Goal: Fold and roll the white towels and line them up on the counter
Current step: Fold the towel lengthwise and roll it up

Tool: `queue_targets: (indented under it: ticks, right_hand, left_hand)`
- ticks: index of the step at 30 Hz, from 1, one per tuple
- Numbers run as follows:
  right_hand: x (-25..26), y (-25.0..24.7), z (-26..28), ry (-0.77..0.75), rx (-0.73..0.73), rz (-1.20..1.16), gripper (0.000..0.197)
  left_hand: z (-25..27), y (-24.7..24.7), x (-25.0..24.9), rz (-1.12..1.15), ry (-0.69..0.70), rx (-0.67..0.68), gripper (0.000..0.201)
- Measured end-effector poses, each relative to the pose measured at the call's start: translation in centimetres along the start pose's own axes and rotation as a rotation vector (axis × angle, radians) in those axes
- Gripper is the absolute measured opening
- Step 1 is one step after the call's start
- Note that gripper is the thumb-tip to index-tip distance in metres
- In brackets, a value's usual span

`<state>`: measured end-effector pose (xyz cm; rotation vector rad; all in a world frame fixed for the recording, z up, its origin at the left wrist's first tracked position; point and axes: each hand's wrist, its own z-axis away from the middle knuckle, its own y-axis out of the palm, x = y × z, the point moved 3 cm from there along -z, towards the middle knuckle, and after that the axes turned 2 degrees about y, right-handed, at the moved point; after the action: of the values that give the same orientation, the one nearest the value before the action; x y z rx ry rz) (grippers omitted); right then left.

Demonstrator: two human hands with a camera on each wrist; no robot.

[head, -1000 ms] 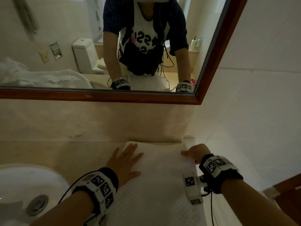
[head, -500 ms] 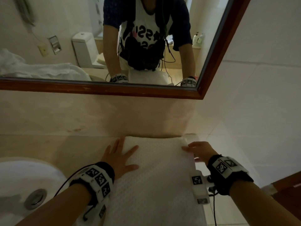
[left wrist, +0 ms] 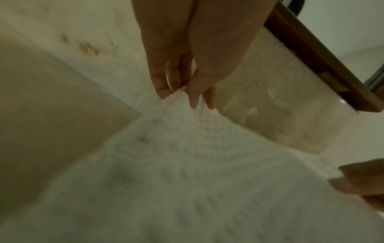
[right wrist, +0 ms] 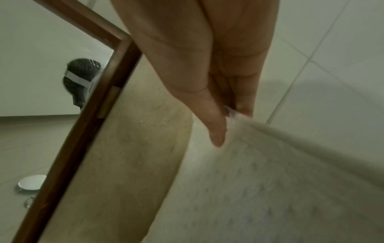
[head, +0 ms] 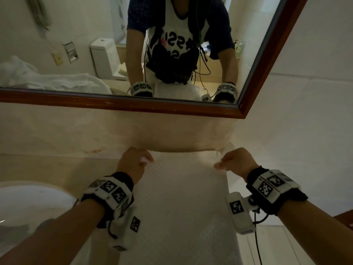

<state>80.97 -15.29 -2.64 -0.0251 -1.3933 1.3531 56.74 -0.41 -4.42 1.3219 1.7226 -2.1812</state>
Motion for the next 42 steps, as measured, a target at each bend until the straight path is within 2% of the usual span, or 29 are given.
queue_targets:
  ticks: [1, 3, 5, 7, 10, 12, 14, 16, 21, 23, 25, 26, 29, 31, 33, 36, 38, 39, 40, 42]
  right_hand:
    - [0.3, -0.2, 0.0, -0.009, 0.003, -0.043, 0.031]
    - [0.8, -0.1, 0.0, -0.008, 0.026, -0.086, 0.034]
    - [0.6, 1.4, -0.2, 0.017, 0.103, 0.028, 0.034]
    - [0.0, 3.2, 0.1, 0.068, 0.161, 0.156, 0.033]
    - [-1.0, 4.2, 0.6, 0.181, 0.264, 0.050, 0.029]
    - [-0.9, 4.1, 0.8, 0.202, 0.291, 0.029, 0.026]
    - [-0.3, 3.5, 0.3, 0.128, 0.231, 0.093, 0.029]
    - [0.7, 2.5, 0.1, 0.077, 0.154, 0.149, 0.031]
    - [1.7, 0.2, -0.6, 0.073, 0.077, 0.037, 0.026]
    - [1.3, 1.1, -0.7, 0.042, 0.058, 0.214, 0.023]
    - [0.4, 3.0, -0.4, -0.018, 0.001, 0.421, 0.007]
    - [-0.1, 4.2, -0.3, -0.040, -0.022, 0.467, 0.006]
    - [-0.5, 6.1, -0.1, -0.137, -0.030, 0.534, 0.029]
    - [0.1, 5.9, -0.2, -0.210, 0.057, 0.519, 0.052]
    - [1.2, 5.5, -0.2, -0.245, 0.170, 0.437, 0.059]
    - [2.0, 5.1, -0.5, -0.287, 0.208, 0.401, 0.047]
    - [2.5, 5.1, -0.4, -0.368, 0.172, 0.516, 0.018]
    - [3.0, 5.2, 0.2, -0.414, 0.147, 0.562, 0.015]
    - [3.3, 5.3, 1.0, -0.523, 0.111, 0.607, 0.024]
    - [2.9, 6.0, 2.9, -0.638, 0.157, 0.756, 0.022]
  left_hand:
    - [-0.1, -0.7, 0.2, -0.022, 0.012, 0.022, 0.033]
    - [-0.2, -1.4, 0.6, -0.108, 0.024, 0.165, 0.052]
    - [-0.4, -1.1, 1.1, -0.287, -0.008, 0.357, 0.059]
    - [-0.1, -0.7, 1.5, -0.360, -0.023, 0.441, 0.058]
    - [0.2, -1.1, 2.0, -0.206, 0.000, 0.432, 0.048]
    - [0.2, -1.6, 2.5, -0.252, -0.025, 0.459, 0.045]
    - [-0.4, -2.1, 2.8, -0.361, -0.060, 0.449, 0.048]
    - [-0.9, -2.6, 2.4, -0.364, -0.039, 0.408, 0.045]
    - [-2.0, -3.5, 1.7, -0.312, -0.018, 0.301, 0.038]
    - [-2.2, -3.1, 1.9, -0.390, -0.045, 0.295, 0.038]
    - [-1.9, -1.9, 2.3, -0.495, -0.071, 0.312, 0.038]
    - [-1.6, -1.1, 2.6, -0.531, -0.066, 0.312, 0.038]
    - [-0.8, 0.5, 3.2, -0.455, -0.036, 0.316, 0.046]
    - [-0.7, 0.5, 3.0, -0.354, 0.009, 0.293, 0.043]
    - [-0.5, -0.2, 2.6, -0.304, 0.086, 0.230, 0.034]
    - [-0.3, -1.3, 2.0, -0.236, 0.186, 0.156, 0.026]
    - [-0.2, -2.1, 1.7, -0.233, 0.193, 0.148, 0.030]
    - [-0.2, -2.4, 1.5, -0.267, 0.213, 0.158, 0.033]
    - [-0.2, -2.6, 1.4, -0.349, 0.260, 0.181, 0.033]
    - [0.4, -2.4, 1.3, -0.537, 0.394, 0.273, 0.028]
